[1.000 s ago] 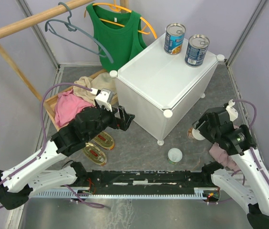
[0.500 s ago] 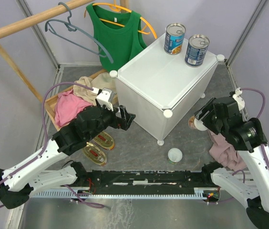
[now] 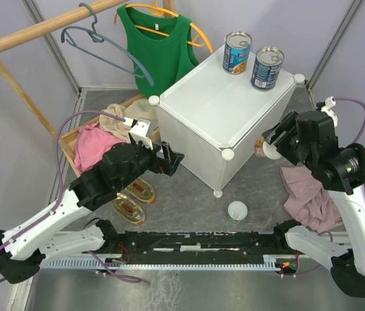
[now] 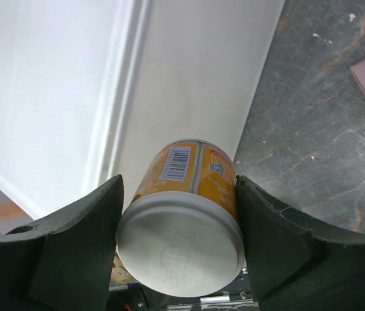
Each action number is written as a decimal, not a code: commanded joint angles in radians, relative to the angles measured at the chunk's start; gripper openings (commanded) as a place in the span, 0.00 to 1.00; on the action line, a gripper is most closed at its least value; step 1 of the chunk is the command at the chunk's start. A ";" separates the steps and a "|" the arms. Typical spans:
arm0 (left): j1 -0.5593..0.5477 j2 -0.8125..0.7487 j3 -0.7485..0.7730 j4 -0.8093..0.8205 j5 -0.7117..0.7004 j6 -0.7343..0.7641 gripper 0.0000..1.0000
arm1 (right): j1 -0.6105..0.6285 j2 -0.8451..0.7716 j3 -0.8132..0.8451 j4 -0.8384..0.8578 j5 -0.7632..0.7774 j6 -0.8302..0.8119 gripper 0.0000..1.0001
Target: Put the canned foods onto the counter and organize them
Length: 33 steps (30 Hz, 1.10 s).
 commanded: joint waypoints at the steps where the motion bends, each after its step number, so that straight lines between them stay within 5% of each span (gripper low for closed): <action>1: -0.003 0.002 0.047 0.045 0.003 -0.007 0.99 | 0.004 0.042 0.121 0.077 -0.006 -0.019 0.01; 33: -0.004 0.074 0.117 0.089 0.017 0.016 0.99 | 0.018 0.387 0.451 0.207 -0.087 -0.013 0.01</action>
